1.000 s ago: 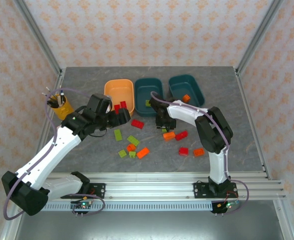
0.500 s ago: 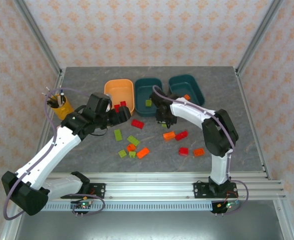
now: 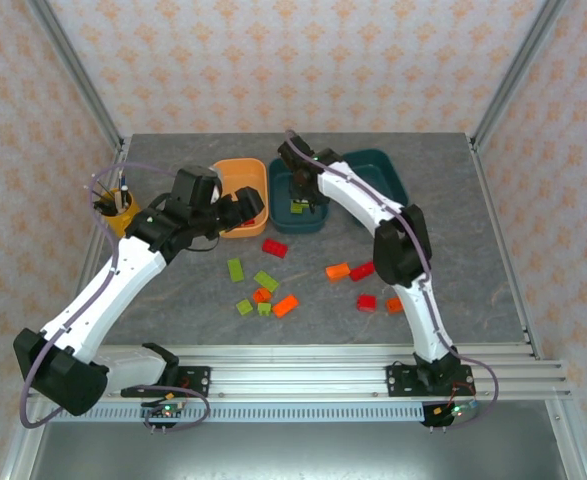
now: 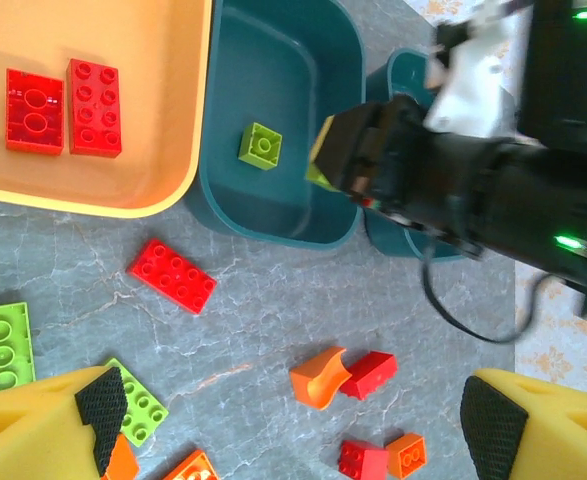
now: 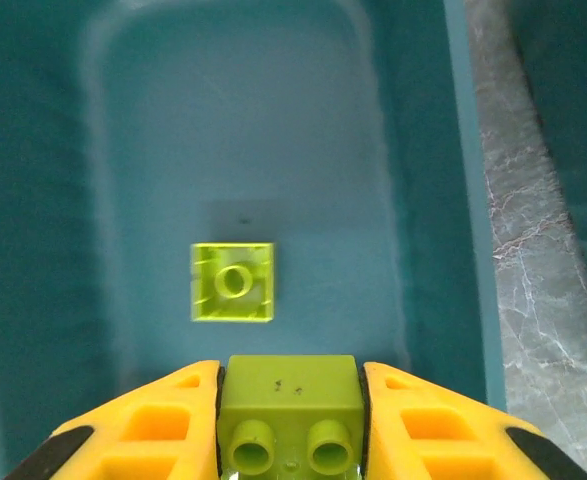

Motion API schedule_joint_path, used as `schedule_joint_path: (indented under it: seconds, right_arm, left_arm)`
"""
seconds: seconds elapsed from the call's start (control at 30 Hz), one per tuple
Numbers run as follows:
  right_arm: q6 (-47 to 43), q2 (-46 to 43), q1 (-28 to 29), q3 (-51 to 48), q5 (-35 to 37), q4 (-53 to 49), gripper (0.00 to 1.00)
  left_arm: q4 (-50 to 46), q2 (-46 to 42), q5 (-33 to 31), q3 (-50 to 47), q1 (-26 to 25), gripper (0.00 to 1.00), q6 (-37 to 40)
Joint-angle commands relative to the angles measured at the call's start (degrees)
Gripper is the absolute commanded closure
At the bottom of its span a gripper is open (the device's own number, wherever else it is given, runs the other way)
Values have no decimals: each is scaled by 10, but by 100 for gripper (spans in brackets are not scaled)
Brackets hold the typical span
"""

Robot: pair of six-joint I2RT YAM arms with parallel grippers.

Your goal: Sort the legos into containers by color

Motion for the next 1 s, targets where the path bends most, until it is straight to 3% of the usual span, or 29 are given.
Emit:
schedule_joint_path:
  seconds: [0.0,0.13,0.33,0.6,0.67,0.77,0.97]
  right_arm:
    - [-7,39,-10,56,29,-76,69]
    - [-5,77,-13,91,8,-93,65]
    - [-14,70,-12,106,-26,-82,48]
    - [2,-18,-8,133,-23,-86,45]
    - [26,-79,-10,72,1,-72,46]
    - [98,-218,-18,-117,29,-9,48]
    - [297,-465,-57,-472,25,-1,47]
  left_arm:
    - [13,-8,6,12,3,10,-7]
    - [11,-21,3,-3,3,10,-10]
    - [3,-31,3,-15,3,10,-9]
    - [-8,-34,-1,-33,2,10,13]
    - [-10,-29,10,-35,-1,10,31]
    - [-12,-11,41,-35,-23,10,72]
    - [11,15,67,-58,-117,10,125]
